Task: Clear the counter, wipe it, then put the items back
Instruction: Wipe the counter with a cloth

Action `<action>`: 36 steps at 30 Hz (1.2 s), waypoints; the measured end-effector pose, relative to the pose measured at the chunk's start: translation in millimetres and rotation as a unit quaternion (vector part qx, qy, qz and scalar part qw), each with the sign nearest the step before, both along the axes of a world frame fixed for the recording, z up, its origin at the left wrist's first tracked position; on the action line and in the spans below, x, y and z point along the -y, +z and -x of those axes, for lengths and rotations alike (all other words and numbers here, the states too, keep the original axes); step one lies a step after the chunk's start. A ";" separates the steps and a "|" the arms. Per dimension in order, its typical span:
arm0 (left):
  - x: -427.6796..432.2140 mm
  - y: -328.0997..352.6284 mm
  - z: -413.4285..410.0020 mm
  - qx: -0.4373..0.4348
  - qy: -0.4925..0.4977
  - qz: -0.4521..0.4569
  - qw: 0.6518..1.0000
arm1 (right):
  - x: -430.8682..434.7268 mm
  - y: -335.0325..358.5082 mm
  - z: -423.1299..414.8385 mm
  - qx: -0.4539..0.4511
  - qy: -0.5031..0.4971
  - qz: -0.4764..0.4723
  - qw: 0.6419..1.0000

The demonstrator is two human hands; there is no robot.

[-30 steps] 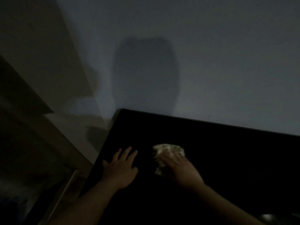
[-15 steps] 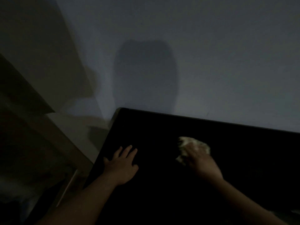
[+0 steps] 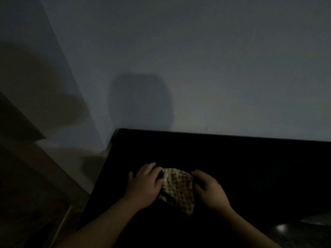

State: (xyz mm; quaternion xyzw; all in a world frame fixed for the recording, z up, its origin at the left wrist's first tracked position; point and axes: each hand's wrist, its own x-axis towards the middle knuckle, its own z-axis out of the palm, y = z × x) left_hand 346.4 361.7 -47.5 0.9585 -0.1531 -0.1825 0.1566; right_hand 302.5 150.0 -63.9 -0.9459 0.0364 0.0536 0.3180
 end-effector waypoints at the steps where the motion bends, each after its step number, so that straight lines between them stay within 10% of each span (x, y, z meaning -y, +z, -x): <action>1: 14.5 0.0 6.9 0.020 -0.036 0.017 0.999 | 11.4 2.5 5.1 0.005 -0.021 0.053 0.998; 14: 105.5 -43.0 27.3 -0.029 0.053 -0.073 0.995 | 101.7 1.9 35.1 -0.153 0.097 0.174 0.968; 22: 106.3 -50.0 39.5 0.018 -0.107 -0.106 0.988 | 83.3 -6.9 30.7 -0.114 0.091 0.202 0.968; 31: 125.6 -45.5 7.6 -0.011 0.145 -0.118 0.982 | 125.4 -1.3 -22.6 -0.125 0.109 0.177 0.970; 36: 154.6 -51.1 -9.0 0.205 -0.105 -0.112 0.967 | 120.1 -6.6 -63.3 -0.105 0.040 0.175 0.978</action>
